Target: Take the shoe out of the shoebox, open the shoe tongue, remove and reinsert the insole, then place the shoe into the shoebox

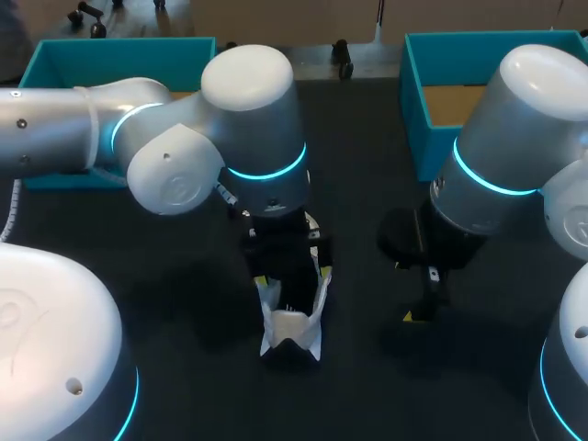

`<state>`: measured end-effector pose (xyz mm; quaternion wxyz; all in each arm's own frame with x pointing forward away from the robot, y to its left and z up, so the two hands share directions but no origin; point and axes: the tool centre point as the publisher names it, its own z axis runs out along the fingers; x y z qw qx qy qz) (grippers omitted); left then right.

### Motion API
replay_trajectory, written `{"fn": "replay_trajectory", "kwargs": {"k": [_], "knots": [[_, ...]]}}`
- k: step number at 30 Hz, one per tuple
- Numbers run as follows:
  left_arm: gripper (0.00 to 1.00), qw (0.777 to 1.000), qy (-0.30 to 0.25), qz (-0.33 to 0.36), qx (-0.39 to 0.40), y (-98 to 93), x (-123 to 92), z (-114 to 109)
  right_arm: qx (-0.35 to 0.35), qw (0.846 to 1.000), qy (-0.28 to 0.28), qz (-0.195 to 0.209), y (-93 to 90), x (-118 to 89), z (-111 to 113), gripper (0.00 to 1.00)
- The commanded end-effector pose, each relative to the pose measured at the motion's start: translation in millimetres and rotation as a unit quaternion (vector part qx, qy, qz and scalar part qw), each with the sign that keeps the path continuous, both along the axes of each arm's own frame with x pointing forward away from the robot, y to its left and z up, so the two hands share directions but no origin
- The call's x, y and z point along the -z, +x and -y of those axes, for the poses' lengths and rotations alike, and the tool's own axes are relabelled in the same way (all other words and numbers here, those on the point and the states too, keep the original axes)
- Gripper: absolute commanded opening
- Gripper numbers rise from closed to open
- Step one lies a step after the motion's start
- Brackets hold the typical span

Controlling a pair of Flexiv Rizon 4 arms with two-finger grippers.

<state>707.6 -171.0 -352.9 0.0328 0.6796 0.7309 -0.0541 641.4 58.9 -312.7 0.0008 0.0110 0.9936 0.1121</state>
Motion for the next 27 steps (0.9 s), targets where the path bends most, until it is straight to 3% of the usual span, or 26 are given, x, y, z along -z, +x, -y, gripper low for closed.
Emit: {"fn": "replay_trajectory", "kwargs": {"k": [1,15,27], "knots": [[1.00,1.000,0.003,0.004,0.004,-1.1,-3,4,0.000,1.000,0.001,0.001,-1.2,1,0,1.00],[1.00,1.000,-0.003,-0.003,0.026,10.8,-10,6,0.000,1.000,0.001,0.001,-1.2,1,0,1.00],[1.00,0.999,-0.007,0.003,0.049,5.5,-15,1,0.000,1.000,0.001,0.001,-1.2,1,0,1.00]]}}
